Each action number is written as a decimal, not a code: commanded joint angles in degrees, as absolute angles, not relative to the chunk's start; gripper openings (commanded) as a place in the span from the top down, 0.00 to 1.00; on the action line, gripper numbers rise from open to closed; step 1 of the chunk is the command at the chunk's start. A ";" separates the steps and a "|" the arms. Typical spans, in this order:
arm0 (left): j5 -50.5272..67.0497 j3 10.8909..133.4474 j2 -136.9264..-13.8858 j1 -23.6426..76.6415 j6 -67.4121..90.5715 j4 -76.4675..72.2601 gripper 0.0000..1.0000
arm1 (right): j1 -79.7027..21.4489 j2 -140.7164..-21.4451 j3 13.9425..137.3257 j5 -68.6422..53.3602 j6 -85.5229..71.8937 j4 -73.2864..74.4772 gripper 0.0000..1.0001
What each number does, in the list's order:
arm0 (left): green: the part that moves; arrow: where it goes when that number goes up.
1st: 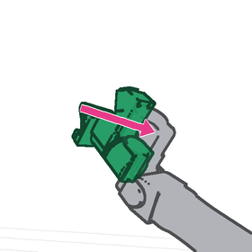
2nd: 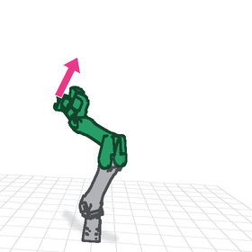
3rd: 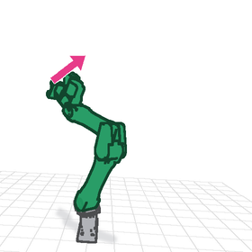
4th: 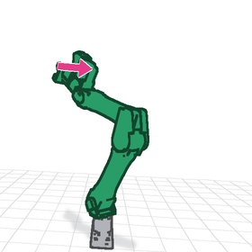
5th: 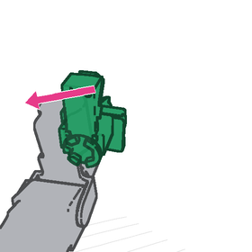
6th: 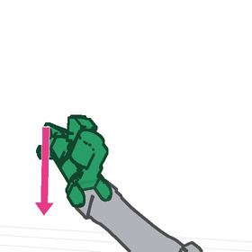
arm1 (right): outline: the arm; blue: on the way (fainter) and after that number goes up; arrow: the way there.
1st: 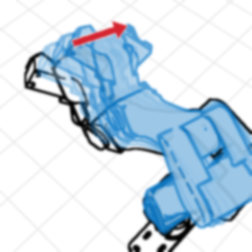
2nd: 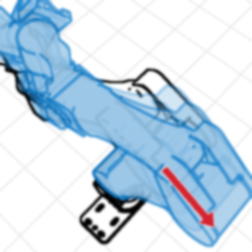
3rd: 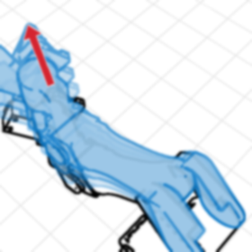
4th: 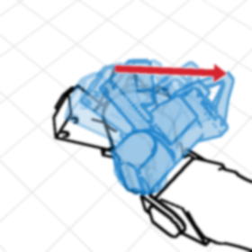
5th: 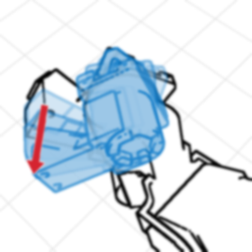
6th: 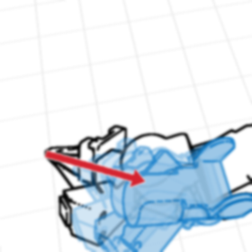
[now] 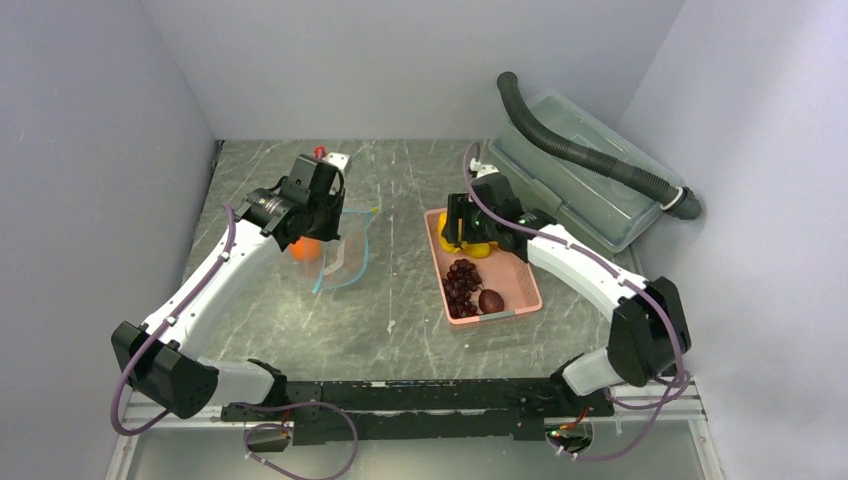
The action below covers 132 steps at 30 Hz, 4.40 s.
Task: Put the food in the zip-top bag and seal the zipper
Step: Pick up the fake vegetable from the bin, then place the fake vegetable in the zipper food storage bag, then pick up the fake fruit from the bin.
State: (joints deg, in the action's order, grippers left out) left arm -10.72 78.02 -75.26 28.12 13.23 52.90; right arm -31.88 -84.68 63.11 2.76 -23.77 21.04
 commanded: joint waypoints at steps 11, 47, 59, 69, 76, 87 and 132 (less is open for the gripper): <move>-10.74 77.96 -75.06 28.12 13.32 51.33 1.00 | -39.08 -71.95 63.37 -5.35 -22.34 18.37 0.55; -10.31 77.98 -74.47 28.13 13.49 51.19 1.00 | -54.22 -90.18 78.58 -8.92 -31.18 12.33 0.54; -9.75 78.01 -74.36 28.14 13.50 51.15 1.00 | -54.20 -97.31 82.94 -4.35 -35.40 13.23 0.55; -9.42 77.77 -74.32 28.12 13.34 51.13 1.00 | -53.97 -100.93 85.43 3.28 -40.47 12.02 0.54; -9.40 77.81 -74.51 28.14 13.39 51.22 1.00 | -53.23 -103.18 87.26 6.84 -45.19 10.84 0.50; -9.43 77.83 -74.62 28.13 13.37 51.24 1.00 | -52.56 -104.16 87.64 6.98 -48.64 7.59 0.23; -9.49 77.78 -74.86 28.12 13.49 51.24 1.00 | -52.39 -84.72 72.47 19.01 -30.54 18.99 0.29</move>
